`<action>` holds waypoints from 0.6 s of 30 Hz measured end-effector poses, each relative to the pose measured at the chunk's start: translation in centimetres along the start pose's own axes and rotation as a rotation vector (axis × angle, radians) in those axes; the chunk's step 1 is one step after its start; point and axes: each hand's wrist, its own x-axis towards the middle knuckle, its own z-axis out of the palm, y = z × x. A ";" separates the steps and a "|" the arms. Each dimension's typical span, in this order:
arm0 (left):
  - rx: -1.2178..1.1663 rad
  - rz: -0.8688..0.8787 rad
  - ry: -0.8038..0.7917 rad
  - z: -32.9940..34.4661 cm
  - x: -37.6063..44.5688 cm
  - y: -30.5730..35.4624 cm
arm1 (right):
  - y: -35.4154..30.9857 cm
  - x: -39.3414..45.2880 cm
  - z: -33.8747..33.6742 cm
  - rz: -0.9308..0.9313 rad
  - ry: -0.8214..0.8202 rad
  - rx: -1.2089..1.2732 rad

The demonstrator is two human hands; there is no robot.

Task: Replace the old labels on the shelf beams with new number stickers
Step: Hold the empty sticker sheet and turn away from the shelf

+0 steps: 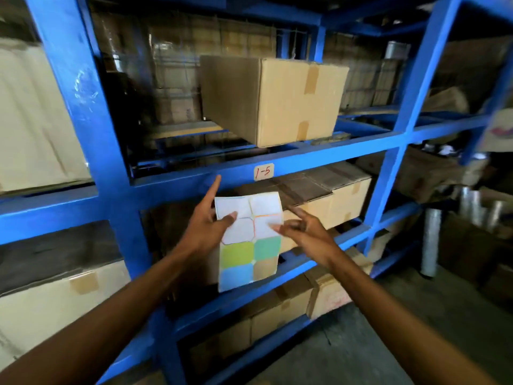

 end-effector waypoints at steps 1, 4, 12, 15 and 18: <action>-0.052 -0.017 0.002 -0.3 -1.1 0.1 | 0.1 -2.4 1.0 0.002 0.036 0.051; -0.156 -0.075 -0.030 -0.3 -4.3 0.1 | 0.1 -8.2 3.3 0.006 0.161 0.151; -0.263 -0.285 -0.351 7.7 -12.9 1.2 | -0.8 -23.3 -1.8 0.015 0.586 0.027; -0.277 -0.266 -0.533 13.0 -16.7 1.7 | 0.0 -29.8 -4.7 0.084 0.731 0.000; -0.234 -0.238 -0.702 18.4 -21.0 2.4 | 1.3 -36.8 -7.2 0.185 0.892 -0.033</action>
